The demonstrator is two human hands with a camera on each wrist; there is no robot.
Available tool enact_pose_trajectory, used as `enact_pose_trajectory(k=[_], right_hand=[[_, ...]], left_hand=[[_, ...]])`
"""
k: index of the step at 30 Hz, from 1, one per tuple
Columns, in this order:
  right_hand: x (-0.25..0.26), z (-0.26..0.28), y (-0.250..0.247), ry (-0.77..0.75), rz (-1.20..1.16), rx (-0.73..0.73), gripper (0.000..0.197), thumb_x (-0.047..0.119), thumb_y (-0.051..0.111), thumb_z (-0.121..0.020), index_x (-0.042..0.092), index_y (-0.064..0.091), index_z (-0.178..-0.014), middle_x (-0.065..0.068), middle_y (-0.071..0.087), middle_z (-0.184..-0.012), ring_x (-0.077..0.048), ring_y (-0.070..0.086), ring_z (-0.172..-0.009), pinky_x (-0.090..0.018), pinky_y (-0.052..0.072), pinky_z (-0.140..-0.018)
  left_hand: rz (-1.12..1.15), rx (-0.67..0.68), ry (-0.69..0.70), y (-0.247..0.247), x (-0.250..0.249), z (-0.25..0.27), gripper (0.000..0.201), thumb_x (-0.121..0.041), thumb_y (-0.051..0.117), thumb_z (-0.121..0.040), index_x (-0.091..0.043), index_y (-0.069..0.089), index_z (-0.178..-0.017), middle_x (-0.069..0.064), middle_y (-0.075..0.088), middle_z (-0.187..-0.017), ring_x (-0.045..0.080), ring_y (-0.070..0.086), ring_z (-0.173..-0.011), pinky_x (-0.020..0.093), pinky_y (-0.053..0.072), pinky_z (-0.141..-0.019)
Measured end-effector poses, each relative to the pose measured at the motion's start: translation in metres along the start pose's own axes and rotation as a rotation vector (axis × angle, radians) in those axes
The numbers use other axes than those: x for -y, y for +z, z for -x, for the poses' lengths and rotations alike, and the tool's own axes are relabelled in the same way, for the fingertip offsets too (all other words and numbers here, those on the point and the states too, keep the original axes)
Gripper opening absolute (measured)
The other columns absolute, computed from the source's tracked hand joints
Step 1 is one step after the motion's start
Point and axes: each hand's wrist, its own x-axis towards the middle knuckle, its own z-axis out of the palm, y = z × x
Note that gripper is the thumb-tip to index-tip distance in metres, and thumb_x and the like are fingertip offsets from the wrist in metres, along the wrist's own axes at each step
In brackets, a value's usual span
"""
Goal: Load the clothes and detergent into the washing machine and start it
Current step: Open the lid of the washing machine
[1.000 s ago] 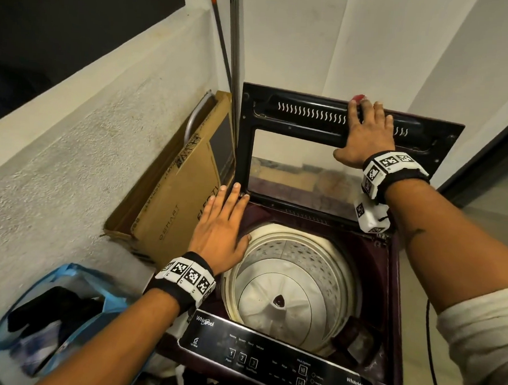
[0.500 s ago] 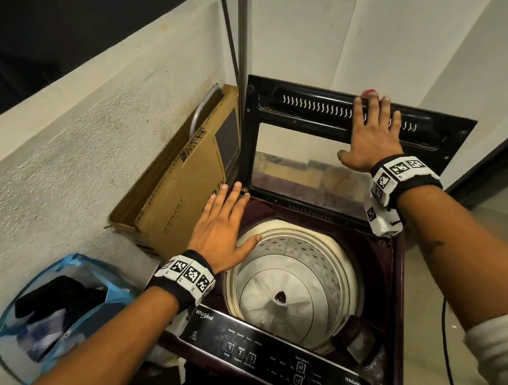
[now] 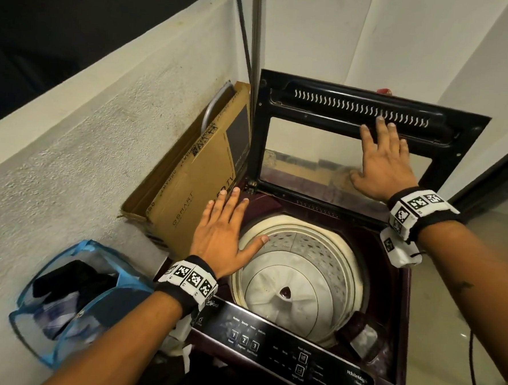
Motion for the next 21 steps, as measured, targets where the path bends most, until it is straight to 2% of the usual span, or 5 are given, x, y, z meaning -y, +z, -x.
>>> enact_pose_trajectory(k=[6, 9, 13, 18, 21], right_hand=[[0.040, 0.017, 0.016, -0.116, -0.028, 0.075, 0.094, 0.037, 0.068, -0.085, 0.014, 0.012, -0.157, -0.021, 0.005, -0.165, -0.043, 0.010, -0.151, -0.060, 0.019, -0.121], [0.079, 0.016, 0.025, -0.184, -0.057, 0.131, 0.089, 0.038, 0.067, -0.086, 0.016, 0.017, -0.156, -0.019, 0.007, -0.165, -0.042, 0.011, -0.151, -0.058, 0.019, -0.121], [0.131, 0.012, 0.035, -0.292, -0.086, 0.168, 0.084, 0.037, 0.070, -0.084, 0.012, 0.028, -0.153, -0.022, 0.018, -0.162, -0.042, 0.020, -0.148, -0.056, 0.027, -0.119], [0.216, 0.005, 0.045, -0.421, -0.088, 0.243, 0.077, 0.036, 0.068, -0.085, 0.011, 0.036, -0.151, -0.022, 0.026, -0.159, -0.043, 0.027, -0.146, -0.055, 0.031, -0.117], [0.272, 0.003, 0.048, -0.514, -0.095, 0.297, 0.071, 0.036, 0.067, -0.087, 0.012, 0.040, -0.149, -0.020, 0.032, -0.156, -0.041, 0.031, -0.143, -0.052, 0.035, -0.114]], left_hand=[[0.012, 0.013, -0.112, -0.001, 0.025, 0.032, 0.089, -0.079, 0.024, -0.088, -0.019, 0.024, -0.154, 0.004, 0.007, -0.166, 0.023, 0.001, -0.153, 0.048, 0.008, -0.123], [-0.002, 0.037, -0.200, 0.001, 0.055, 0.055, 0.088, -0.078, 0.021, -0.089, -0.019, 0.021, -0.155, 0.004, 0.003, -0.166, 0.023, -0.002, -0.153, 0.049, 0.007, -0.123], [0.012, 0.027, -0.316, -0.002, 0.095, 0.085, 0.086, -0.077, 0.019, -0.090, -0.020, 0.021, -0.155, 0.003, 0.003, -0.166, 0.023, -0.001, -0.153, 0.049, 0.008, -0.123], [0.044, 0.011, -0.472, -0.006, 0.157, 0.132, 0.081, -0.071, 0.018, -0.092, -0.019, 0.022, -0.154, 0.005, 0.008, -0.165, 0.026, 0.005, -0.152, 0.051, 0.014, -0.122], [0.085, -0.048, -0.629, -0.008, 0.210, 0.167, 0.073, -0.063, 0.024, -0.095, -0.017, 0.029, -0.152, 0.010, 0.021, -0.162, 0.031, 0.020, -0.149, 0.052, 0.023, -0.119]])
